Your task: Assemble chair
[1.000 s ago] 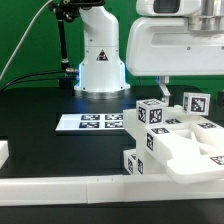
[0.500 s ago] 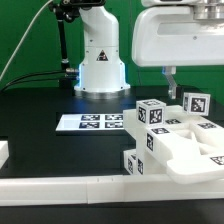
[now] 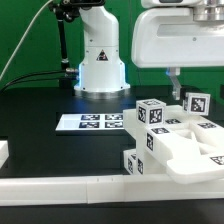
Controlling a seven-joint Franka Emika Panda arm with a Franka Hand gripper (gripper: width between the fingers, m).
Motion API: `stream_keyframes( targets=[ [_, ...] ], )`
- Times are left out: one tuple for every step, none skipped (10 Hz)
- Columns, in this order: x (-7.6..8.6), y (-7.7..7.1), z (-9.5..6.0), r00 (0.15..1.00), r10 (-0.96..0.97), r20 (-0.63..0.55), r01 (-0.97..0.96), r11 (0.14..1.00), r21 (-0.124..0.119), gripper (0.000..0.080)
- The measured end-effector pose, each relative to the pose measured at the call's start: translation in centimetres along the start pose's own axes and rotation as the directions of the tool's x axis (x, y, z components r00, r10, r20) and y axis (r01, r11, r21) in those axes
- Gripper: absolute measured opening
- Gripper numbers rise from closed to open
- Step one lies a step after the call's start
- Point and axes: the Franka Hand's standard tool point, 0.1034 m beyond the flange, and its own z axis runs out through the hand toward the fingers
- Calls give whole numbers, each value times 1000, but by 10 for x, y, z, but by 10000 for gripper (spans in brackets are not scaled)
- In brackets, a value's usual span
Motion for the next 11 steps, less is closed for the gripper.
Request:
stream_keyframes(
  targets=[
    [0, 0, 0, 1000, 0, 0, 0, 1000, 0, 281],
    [0, 0, 0, 1000, 0, 0, 0, 1000, 0, 281],
    [0, 0, 0, 1000, 0, -1, 0, 1000, 0, 282],
    [0, 0, 0, 1000, 0, -1, 0, 1000, 0, 282],
    [0, 0, 0, 1000, 0, -1, 0, 1000, 0, 282],
    [0, 0, 0, 1000, 0, -1, 0, 1000, 0, 282],
    [0, 0, 0, 1000, 0, -1, 0, 1000, 0, 282],
    [0, 0, 0, 1000, 0, -1, 0, 1000, 0, 282],
    [0, 0, 0, 1000, 0, -1, 0, 1000, 0, 282],
    [0, 0, 0, 1000, 0, -1, 0, 1000, 0, 284],
    [0, 0, 0, 1000, 6, -1, -6, 1000, 0, 284]
  ],
)
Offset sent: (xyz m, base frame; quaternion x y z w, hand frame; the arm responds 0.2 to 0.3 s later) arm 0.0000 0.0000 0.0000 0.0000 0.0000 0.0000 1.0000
